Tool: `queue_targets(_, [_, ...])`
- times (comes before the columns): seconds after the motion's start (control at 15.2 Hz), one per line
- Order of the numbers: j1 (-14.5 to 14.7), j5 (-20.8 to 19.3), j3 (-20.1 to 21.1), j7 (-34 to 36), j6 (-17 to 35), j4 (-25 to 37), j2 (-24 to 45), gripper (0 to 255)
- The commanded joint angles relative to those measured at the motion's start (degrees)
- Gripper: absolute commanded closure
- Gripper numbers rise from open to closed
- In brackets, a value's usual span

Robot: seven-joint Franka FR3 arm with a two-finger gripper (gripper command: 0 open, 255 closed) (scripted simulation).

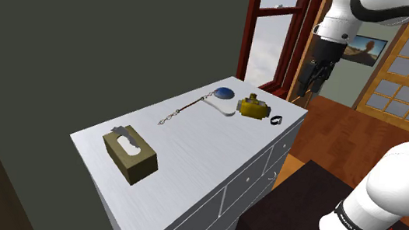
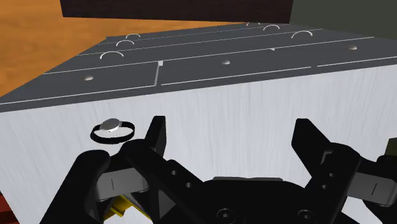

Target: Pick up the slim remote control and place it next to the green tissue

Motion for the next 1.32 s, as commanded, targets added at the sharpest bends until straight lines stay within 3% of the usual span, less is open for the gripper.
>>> queue_targets(0.0, [0.0, 0.0, 0.0, 0.0, 0.0, 0.0, 0.0, 0])
queue_targets(0.59, [0.8, -0.6, 1.7, -0.2, 14.2, 4.7, 18.9, 0])
queue_targets(1.25, [1.2, -2.7, 3.2, 0.7, 24.1, 17.2, 41.3, 0])
